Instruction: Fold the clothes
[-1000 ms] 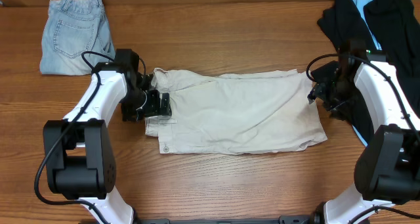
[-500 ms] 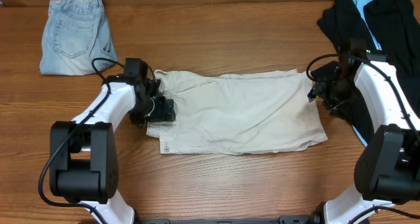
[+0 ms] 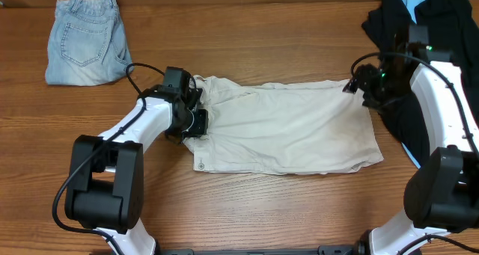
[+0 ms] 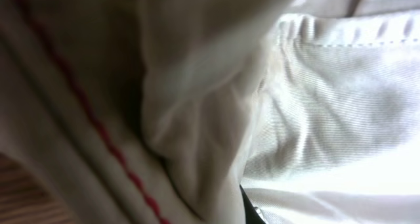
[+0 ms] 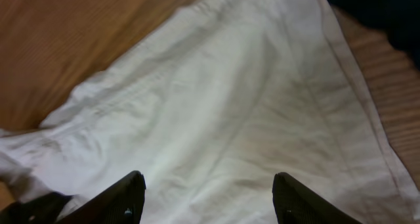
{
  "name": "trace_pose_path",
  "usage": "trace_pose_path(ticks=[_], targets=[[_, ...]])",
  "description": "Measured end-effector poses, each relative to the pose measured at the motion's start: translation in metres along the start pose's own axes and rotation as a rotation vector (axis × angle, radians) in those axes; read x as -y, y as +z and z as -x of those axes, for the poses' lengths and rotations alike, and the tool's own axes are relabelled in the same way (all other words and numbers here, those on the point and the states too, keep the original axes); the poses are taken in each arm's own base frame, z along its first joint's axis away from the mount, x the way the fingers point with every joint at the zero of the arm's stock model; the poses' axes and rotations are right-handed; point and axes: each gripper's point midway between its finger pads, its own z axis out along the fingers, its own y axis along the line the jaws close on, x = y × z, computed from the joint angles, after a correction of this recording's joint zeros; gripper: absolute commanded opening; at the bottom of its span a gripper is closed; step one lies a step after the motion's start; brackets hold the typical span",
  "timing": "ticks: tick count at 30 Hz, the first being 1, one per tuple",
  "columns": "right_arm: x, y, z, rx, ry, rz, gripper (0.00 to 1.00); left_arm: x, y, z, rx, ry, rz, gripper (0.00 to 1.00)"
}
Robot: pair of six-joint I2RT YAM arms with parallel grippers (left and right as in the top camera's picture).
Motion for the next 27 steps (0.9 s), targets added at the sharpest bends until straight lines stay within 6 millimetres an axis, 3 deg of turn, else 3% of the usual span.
trace_pose_path(ticks=[4, 8, 10, 14, 21, 27], targets=[[-0.007, -0.006, 0.001, 0.003, -0.016, 0.024, 0.66, -0.02, -0.016, 0.002, -0.039, -0.086, 0.001, 0.04], [-0.01, -0.005, -0.002, -0.007, -0.028, 0.032, 0.65, -0.052, -0.054, 0.026, -0.015, -0.173, 0.019, 0.04], [-0.015, -0.002, -0.002, -0.001, -0.052, 0.037, 0.5, -0.063, -0.075, 0.042, 0.026, -0.179, 0.031, 0.04], [-0.033, 0.01, -0.006, 0.008, -0.114, 0.055, 0.04, -0.069, -0.111, 0.071, 0.103, -0.146, 0.063, 0.04], [-0.073, 0.059, -0.028, 0.027, -0.268, 0.122, 0.04, -0.053, -0.143, 0.093, 0.159, -0.055, 0.078, 0.04], [-0.078, 0.088, -0.031, 0.067, -0.319, 0.156, 0.04, -0.037, -0.154, 0.097, 0.162, -0.006, 0.078, 0.04]])
